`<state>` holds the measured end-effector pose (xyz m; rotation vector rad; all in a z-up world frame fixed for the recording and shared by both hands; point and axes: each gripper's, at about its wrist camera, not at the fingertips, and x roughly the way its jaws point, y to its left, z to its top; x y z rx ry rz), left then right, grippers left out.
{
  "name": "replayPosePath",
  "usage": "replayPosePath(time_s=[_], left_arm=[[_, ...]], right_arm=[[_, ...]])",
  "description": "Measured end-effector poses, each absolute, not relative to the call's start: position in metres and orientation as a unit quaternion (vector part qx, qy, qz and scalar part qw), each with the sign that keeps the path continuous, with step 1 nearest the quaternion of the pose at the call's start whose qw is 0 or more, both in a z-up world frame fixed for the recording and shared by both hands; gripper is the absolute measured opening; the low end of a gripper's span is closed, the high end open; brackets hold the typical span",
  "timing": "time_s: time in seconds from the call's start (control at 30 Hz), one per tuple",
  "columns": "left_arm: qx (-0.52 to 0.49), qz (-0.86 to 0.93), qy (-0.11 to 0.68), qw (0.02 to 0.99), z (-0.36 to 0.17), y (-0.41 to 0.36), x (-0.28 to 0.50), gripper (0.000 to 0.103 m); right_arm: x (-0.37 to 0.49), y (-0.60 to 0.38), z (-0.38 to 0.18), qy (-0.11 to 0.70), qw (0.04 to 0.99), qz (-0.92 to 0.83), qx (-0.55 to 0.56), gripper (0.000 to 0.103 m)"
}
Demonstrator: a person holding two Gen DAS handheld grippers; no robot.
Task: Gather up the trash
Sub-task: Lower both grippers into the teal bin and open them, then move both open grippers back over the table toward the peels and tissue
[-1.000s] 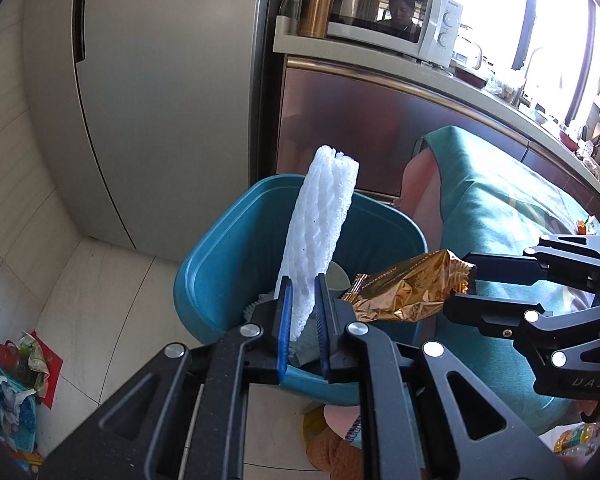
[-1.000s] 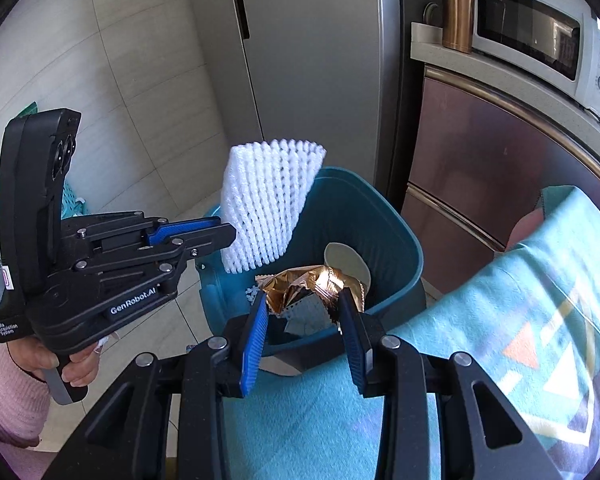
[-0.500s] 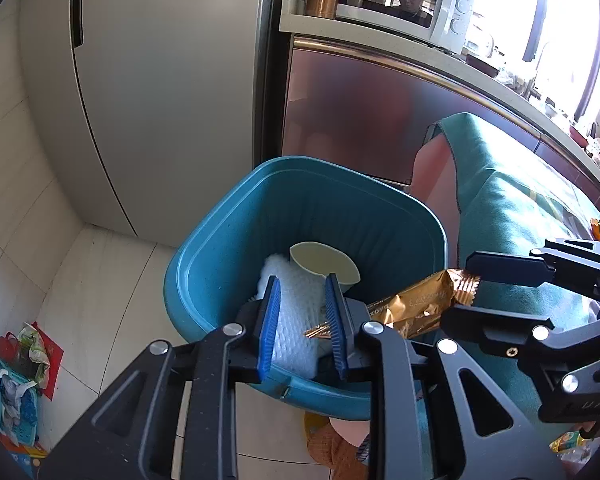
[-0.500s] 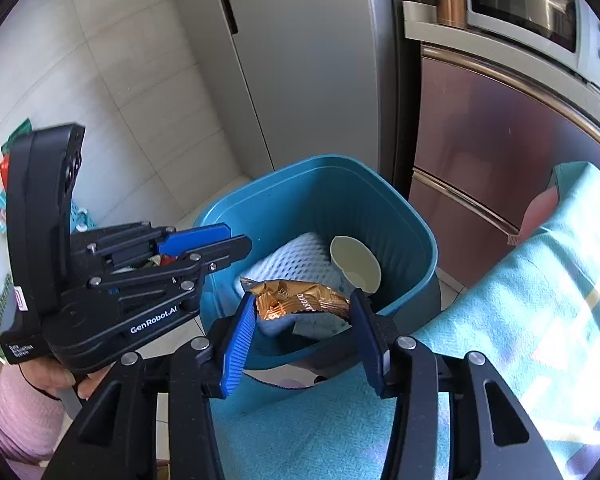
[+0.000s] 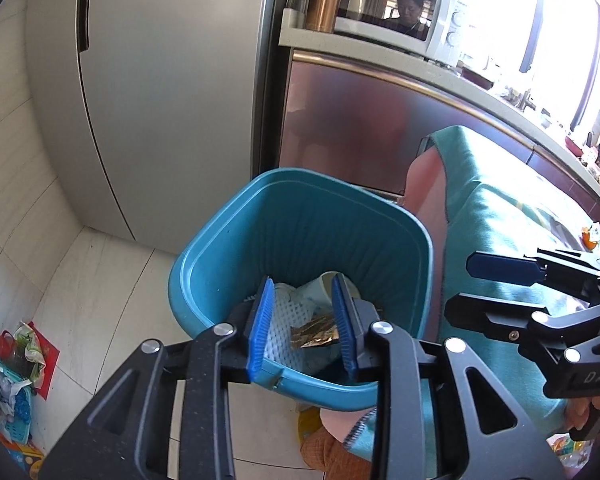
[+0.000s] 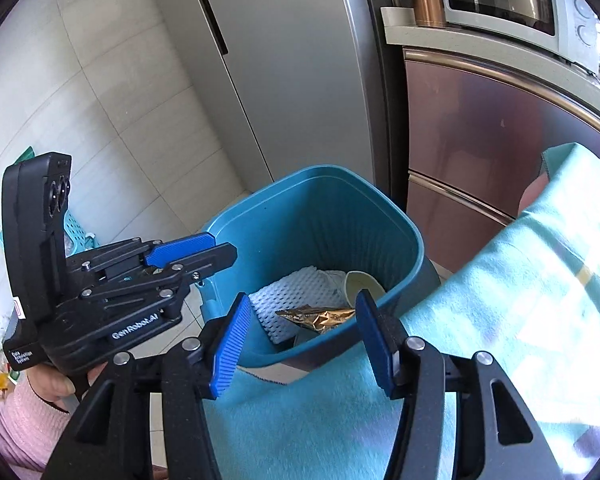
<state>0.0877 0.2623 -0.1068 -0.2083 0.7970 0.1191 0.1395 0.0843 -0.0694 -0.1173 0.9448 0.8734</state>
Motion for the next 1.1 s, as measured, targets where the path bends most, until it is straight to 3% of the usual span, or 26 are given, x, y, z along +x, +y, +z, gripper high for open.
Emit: replayPosePath(time_s=[0.5, 1.1], left_arm=[[-0.084, -0.053, 0.327, 0.940, -0.062, 0.195, 0.069, 0.047], [-0.023, -0.237, 0.353, 0.905, -0.063, 0.009, 0.101, 0.047]], right_arm=[[0.102, -0.011, -0.029, 0.369, 0.848, 0.381, -0.007, 0.053], [0.064, -0.216, -0.027, 0.330, 0.927, 0.158, 0.083, 0.053]])
